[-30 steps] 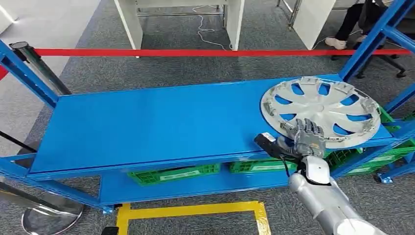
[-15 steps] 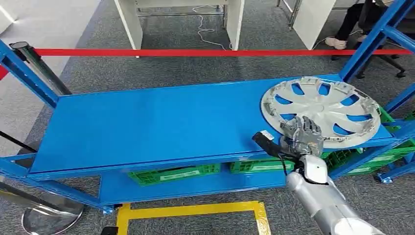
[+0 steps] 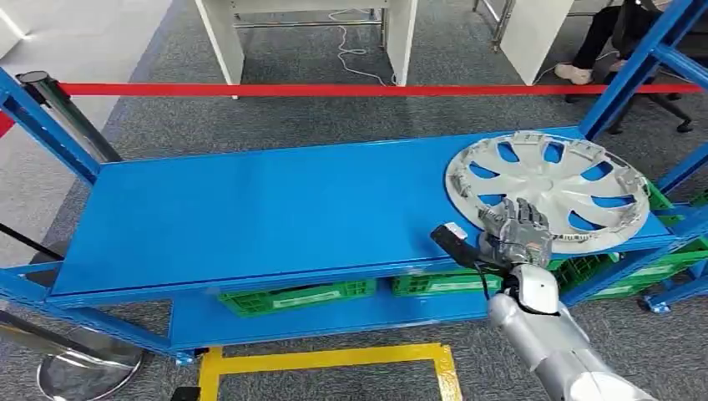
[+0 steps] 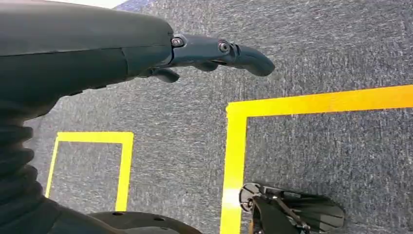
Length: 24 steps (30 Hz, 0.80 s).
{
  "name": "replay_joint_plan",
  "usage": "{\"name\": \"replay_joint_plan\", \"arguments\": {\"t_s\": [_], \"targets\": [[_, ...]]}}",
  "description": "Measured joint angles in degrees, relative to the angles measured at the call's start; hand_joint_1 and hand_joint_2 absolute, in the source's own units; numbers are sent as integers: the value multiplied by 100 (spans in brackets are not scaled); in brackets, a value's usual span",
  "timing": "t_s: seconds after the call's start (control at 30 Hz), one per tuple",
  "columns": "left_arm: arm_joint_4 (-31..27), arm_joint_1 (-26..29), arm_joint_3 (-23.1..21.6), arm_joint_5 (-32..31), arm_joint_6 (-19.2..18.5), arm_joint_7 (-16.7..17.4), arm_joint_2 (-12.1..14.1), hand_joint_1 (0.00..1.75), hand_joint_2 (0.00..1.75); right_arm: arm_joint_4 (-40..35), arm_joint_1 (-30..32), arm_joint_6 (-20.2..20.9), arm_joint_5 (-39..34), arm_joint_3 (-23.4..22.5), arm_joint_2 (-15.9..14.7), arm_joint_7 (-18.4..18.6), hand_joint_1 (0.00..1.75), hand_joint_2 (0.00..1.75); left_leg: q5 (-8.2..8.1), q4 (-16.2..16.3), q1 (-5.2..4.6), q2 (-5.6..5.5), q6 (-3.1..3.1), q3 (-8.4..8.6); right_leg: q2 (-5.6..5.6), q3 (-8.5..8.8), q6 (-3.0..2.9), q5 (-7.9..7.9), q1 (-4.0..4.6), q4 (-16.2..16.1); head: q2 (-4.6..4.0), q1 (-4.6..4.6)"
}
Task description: Take the parts from the cabinet and place them on the table.
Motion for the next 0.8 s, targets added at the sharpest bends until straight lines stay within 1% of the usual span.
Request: {"name": "replay_joint_plan", "arguments": {"t_s": [0.8], "targets": [[0,-4,2,61,59,-39,35,0,175,-33,-68,44,-48,-2,0,-122,175,175,0,0,1,0,0,1,1,0,0,-1,1,0,0,0]]}}
